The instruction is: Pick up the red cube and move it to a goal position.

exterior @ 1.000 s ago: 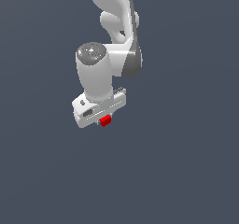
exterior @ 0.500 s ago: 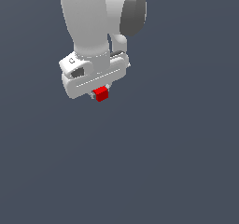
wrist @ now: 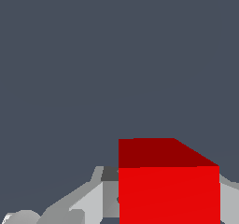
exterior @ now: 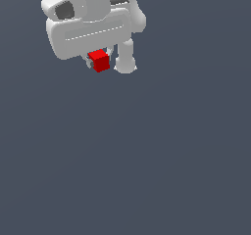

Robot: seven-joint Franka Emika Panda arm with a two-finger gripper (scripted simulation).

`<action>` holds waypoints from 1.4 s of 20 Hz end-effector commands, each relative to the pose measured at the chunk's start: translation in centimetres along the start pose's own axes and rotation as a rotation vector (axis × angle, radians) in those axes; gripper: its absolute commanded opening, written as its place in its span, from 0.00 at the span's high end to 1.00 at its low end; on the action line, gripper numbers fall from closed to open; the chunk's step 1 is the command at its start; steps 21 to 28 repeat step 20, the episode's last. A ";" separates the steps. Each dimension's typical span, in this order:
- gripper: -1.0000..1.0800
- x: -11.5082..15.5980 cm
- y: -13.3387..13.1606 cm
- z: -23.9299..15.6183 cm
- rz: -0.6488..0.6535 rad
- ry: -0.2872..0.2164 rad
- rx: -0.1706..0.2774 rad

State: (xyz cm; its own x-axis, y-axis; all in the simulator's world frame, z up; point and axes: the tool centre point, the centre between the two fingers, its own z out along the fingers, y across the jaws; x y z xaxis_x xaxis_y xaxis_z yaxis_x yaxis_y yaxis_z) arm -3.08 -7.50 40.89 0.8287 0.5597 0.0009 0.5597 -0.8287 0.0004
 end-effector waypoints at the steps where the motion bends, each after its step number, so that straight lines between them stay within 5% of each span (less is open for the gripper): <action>1: 1.00 -0.6 -0.3 -2.4 0.000 -0.001 0.001; 12: 1.00 -1.9 -0.7 -8.1 0.000 -0.001 0.001; 28: 1.00 -1.9 -0.6 -8.3 0.000 -0.001 0.001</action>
